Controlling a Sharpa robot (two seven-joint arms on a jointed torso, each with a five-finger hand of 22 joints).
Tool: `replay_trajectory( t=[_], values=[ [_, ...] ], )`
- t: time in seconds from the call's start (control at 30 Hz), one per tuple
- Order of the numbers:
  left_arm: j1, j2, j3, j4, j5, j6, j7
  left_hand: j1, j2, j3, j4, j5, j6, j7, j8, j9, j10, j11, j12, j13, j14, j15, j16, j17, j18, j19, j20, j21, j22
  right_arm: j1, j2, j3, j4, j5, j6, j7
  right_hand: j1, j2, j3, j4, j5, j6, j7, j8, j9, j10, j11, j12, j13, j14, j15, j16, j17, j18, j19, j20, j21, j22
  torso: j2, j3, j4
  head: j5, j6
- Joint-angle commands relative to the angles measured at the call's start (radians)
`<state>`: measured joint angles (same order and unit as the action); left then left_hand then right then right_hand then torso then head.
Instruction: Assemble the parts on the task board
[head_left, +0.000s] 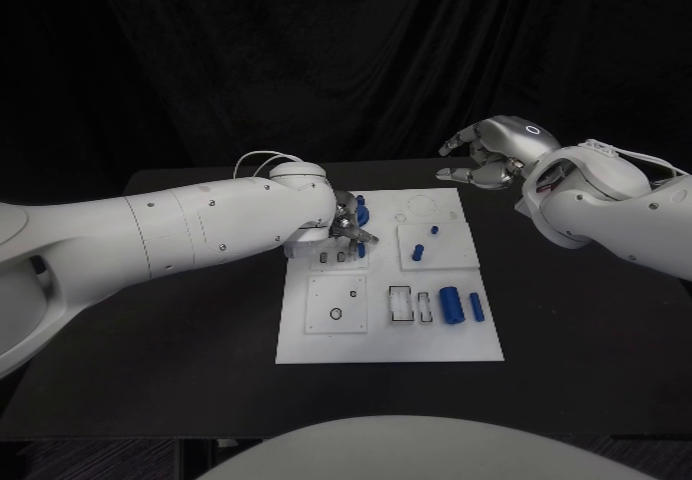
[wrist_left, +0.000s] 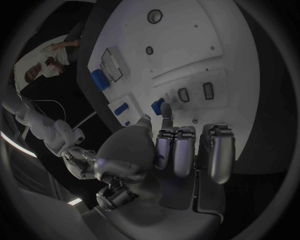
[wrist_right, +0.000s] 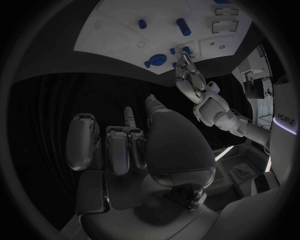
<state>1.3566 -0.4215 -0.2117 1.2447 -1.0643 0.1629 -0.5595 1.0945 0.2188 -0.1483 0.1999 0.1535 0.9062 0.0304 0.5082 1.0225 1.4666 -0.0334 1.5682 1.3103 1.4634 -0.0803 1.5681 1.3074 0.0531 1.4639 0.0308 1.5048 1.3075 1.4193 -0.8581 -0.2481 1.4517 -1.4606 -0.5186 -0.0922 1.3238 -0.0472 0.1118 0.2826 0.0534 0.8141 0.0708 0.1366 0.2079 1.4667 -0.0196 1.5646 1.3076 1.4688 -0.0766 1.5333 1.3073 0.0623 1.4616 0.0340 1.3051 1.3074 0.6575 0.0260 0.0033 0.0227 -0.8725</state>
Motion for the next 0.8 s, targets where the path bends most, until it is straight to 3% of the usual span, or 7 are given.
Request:
replay_trajectory(
  t=[0.03, 0.4, 0.8],
  values=[
    [-0.005, 0.002, 0.001, -0.002, 0.001, -0.001, 0.011, 0.010, 0.000, 0.004, 0.000, 0.005, 0.005, -0.001, -0.004, -0.001, 0.104, -0.005, 0.003, 0.261, 0.107, -0.005, 0.003, 0.263, -0.019, 0.015, -0.003, -0.001, 0.142, -0.003, -0.001, 0.001, 0.000, -0.003, -0.004, -0.004, 0.008, 0.004, -0.002, -0.007, 0.005, 0.006, 0.000, 0.003, -0.001, 0.104, 0.002, 0.006, 0.263, 0.091, 0.001, 0.002, 0.234, -0.004, 0.003, 0.002, -0.001, 0.186, 0.000, -0.0004, -0.0004, 0.001, 0.000],
    [-0.019, 0.007, 0.001, -0.013, 0.001, -0.004, 0.017, 0.014, -0.003, 0.018, -0.013, 0.015, 0.010, 0.001, -0.033, -0.006, 0.104, -0.004, 0.003, 0.261, 0.107, -0.005, 0.003, 0.263, -0.019, 0.015, -0.003, -0.003, 0.141, -0.005, -0.003, 0.001, 0.000, -0.003, 0.007, -0.003, 0.008, 0.004, -0.002, -0.007, 0.005, 0.006, 0.000, 0.003, -0.001, 0.104, 0.002, 0.006, 0.263, 0.091, 0.001, 0.002, 0.234, -0.004, 0.003, 0.002, -0.001, 0.186, 0.000, -0.0006, -0.0003, 0.007, 0.000],
    [-0.022, 0.009, 0.001, -0.021, 0.001, 0.004, 0.027, 0.020, -0.008, 0.037, -0.031, 0.030, 0.018, 0.004, -0.071, -0.015, 0.104, -0.002, 0.003, 0.261, 0.107, -0.002, 0.003, 0.263, -0.018, 0.011, -0.001, -0.008, 0.137, -0.005, -0.002, 0.001, 0.000, -0.003, 0.015, -0.006, 0.009, 0.005, -0.002, -0.007, 0.006, 0.007, 0.000, 0.003, -0.002, 0.104, 0.003, 0.006, 0.263, 0.090, 0.001, 0.000, 0.232, -0.004, 0.003, 0.002, -0.002, 0.186, 0.001, -0.0010, -0.0002, 0.008, 0.000]
  ],
)
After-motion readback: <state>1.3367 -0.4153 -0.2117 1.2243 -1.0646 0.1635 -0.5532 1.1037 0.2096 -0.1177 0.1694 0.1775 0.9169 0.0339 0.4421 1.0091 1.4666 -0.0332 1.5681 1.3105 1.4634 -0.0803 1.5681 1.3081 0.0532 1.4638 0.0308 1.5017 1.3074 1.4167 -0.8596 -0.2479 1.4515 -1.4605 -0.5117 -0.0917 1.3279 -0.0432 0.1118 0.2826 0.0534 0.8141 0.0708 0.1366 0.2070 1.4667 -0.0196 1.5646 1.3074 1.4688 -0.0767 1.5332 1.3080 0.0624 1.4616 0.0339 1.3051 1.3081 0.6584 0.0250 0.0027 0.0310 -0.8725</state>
